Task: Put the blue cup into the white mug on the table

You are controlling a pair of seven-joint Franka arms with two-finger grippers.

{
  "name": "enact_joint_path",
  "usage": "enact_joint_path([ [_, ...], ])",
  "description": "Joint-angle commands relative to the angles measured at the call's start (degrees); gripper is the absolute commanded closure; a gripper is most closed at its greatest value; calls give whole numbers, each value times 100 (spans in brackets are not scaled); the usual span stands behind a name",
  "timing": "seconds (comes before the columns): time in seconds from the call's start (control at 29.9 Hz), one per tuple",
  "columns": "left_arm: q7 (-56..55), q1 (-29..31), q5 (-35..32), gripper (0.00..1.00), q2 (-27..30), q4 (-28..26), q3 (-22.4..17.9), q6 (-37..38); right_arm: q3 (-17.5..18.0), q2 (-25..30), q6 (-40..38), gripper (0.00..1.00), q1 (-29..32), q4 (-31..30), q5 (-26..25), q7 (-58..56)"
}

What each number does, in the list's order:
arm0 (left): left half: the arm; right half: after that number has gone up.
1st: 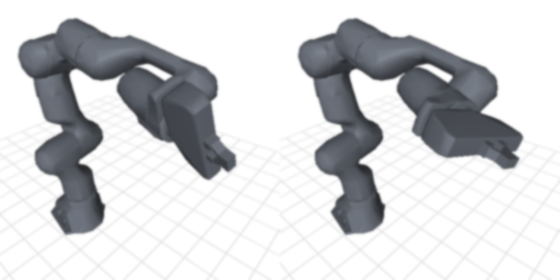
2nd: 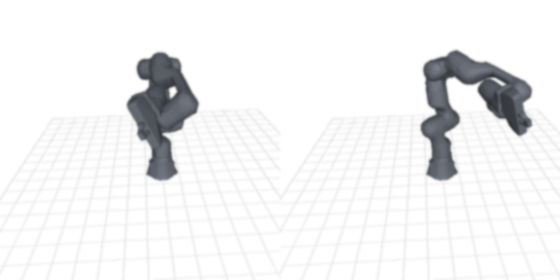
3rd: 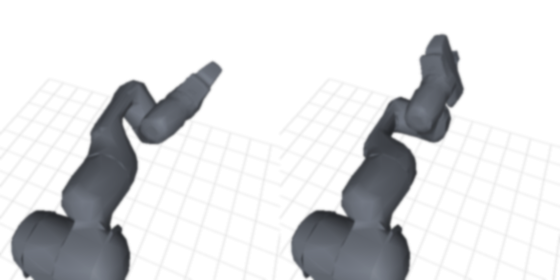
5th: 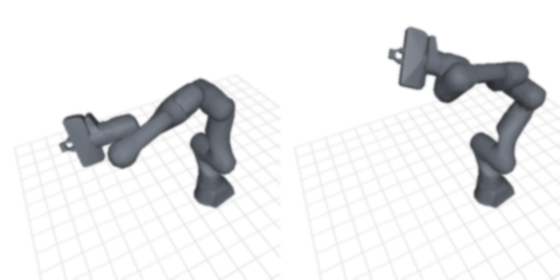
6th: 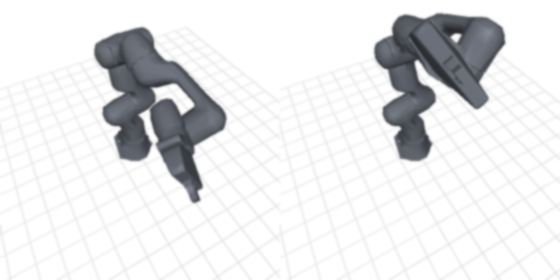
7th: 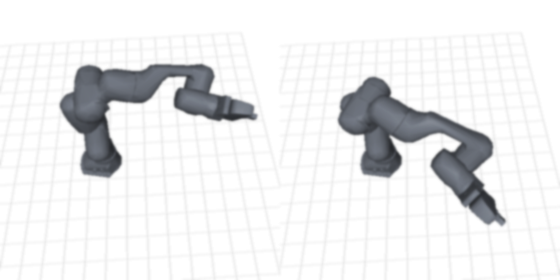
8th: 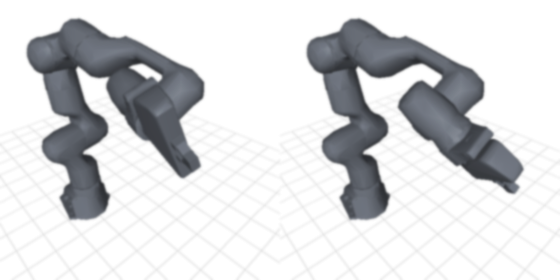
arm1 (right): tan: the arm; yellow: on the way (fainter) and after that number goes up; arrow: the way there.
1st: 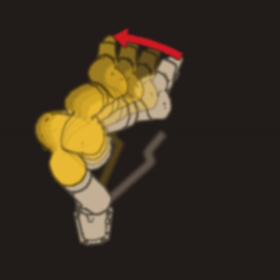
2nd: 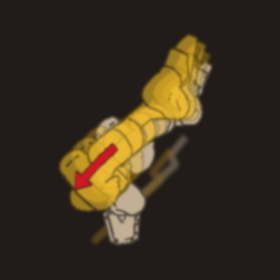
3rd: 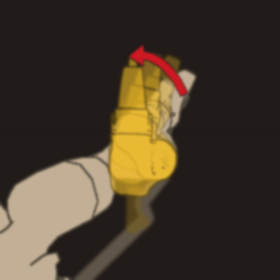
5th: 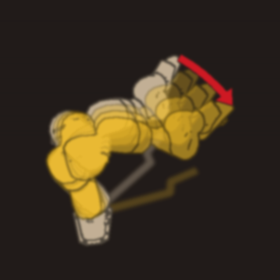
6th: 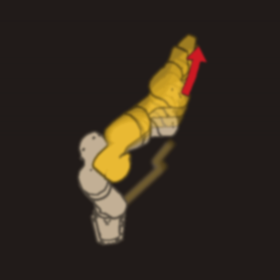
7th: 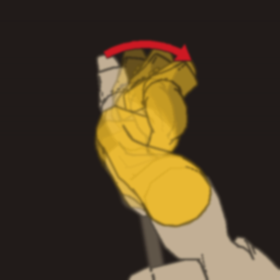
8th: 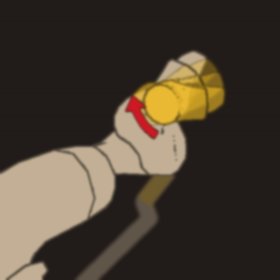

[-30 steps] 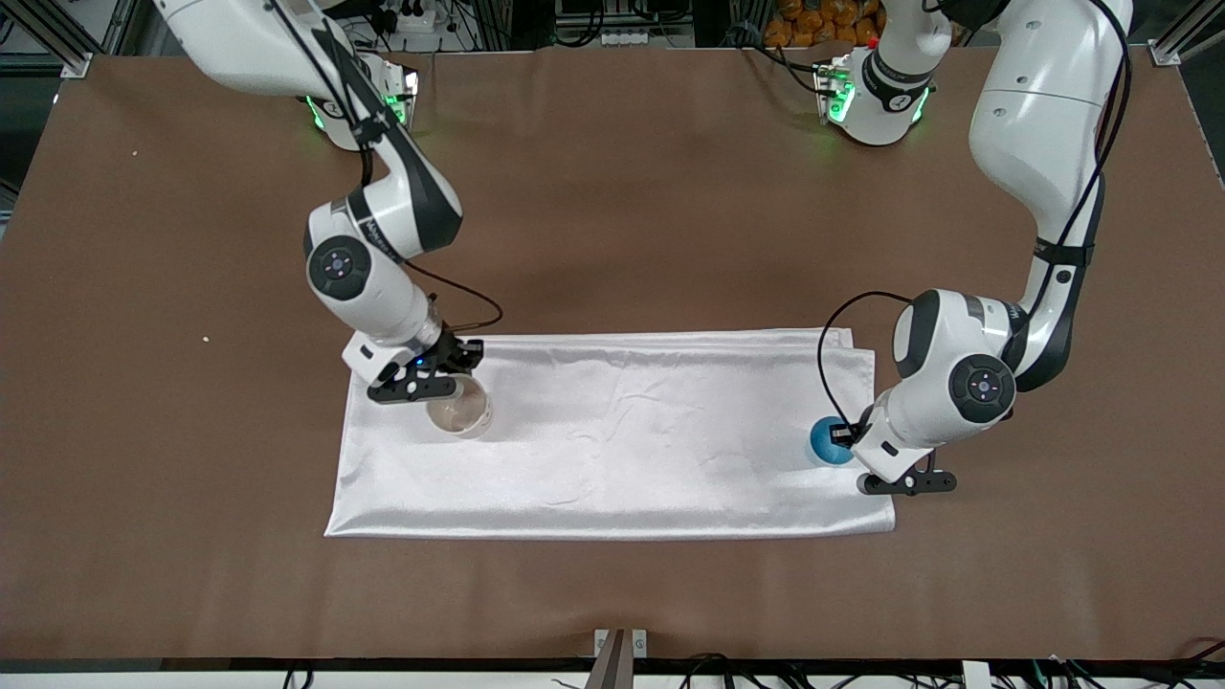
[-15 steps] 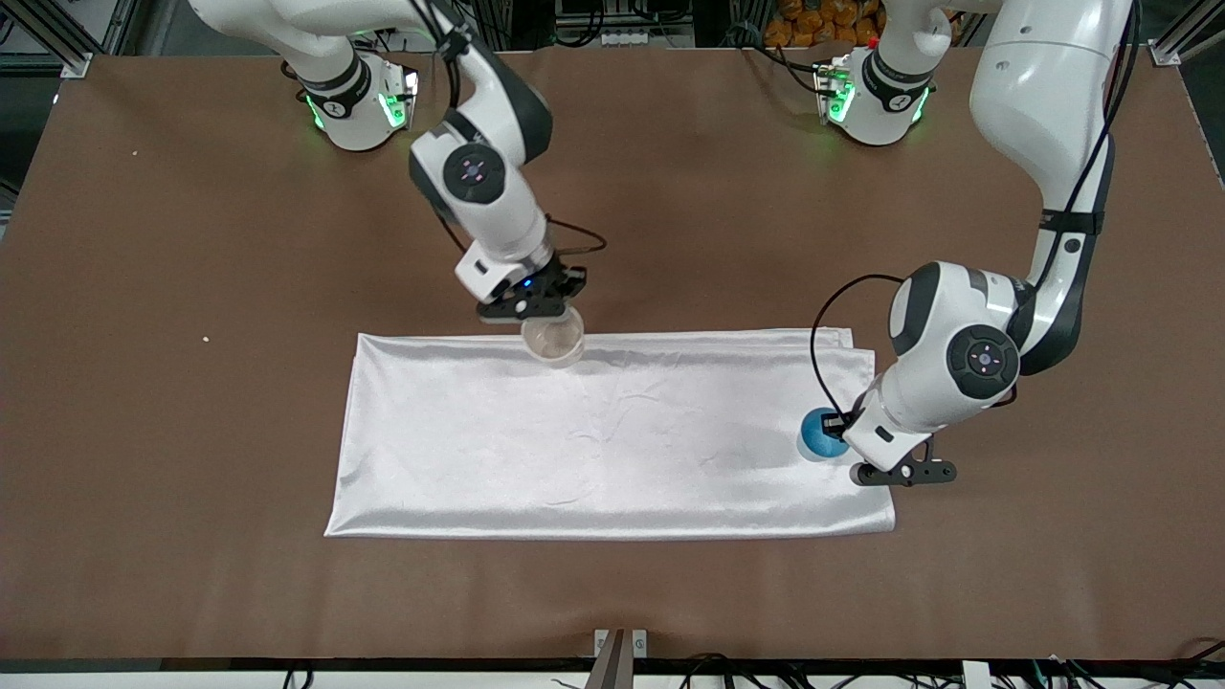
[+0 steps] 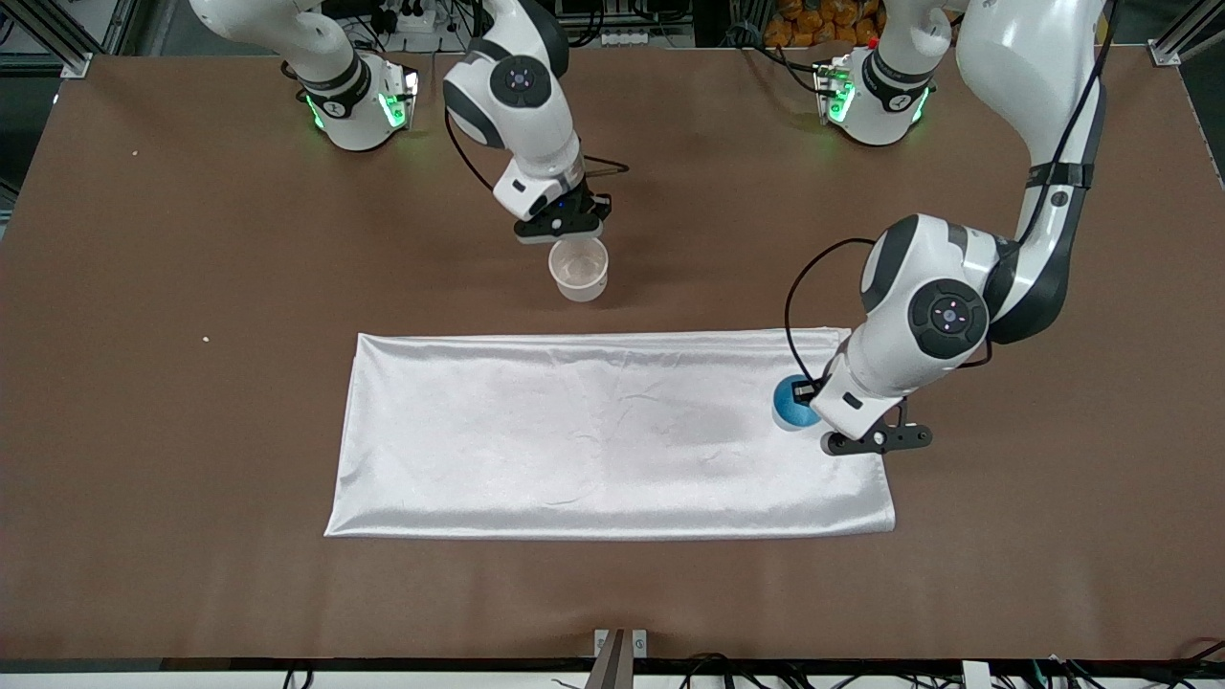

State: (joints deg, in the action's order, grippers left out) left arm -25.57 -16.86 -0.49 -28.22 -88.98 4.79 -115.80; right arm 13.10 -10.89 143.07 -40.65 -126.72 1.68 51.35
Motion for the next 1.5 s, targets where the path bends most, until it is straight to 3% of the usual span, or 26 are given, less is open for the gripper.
enact_joint_path([
  [0.0,-308,-89,5,100,290,-128,-40,347,-18,140,292,100,-338,-327,-501,919],
  [0.23,-791,-89,13,100,431,-172,145,549,-18,-220,547,100,-769,-310,-1055,1992],
  [0.5,-941,-89,5,100,677,-453,277,804,0,-607,634,100,-875,-275,-2171,3170],
  [0.7,-976,-133,5,100,791,-682,364,804,0,-704,714,100,-875,-248,-2304,3294],
  [0.74,-1020,-133,5,100,800,-700,373,804,0,-704,714,93,-875,-240,-2304,3294],
  [0.8,-1134,-185,5,100,809,-708,382,804,0,-704,696,58,-866,-213,-2295,3311],
  [0.87,-1205,-238,5,100,809,-708,382,804,8,-704,652,30,-857,-187,-2295,3338],
  [0.97,-1310,-282,5,100,818,-700,391,813,8,-704,626,0,-857,-152,-2295,3478],
  [1.24,-1758,-581,5,100,870,-700,382,927,122,-608,451,0,-866,-90,-2287,3479],
  [1.47,-1961,-713,-4,100,888,-691,391,1024,307,-379,-647,0,-839,296,-2295,3400],
])
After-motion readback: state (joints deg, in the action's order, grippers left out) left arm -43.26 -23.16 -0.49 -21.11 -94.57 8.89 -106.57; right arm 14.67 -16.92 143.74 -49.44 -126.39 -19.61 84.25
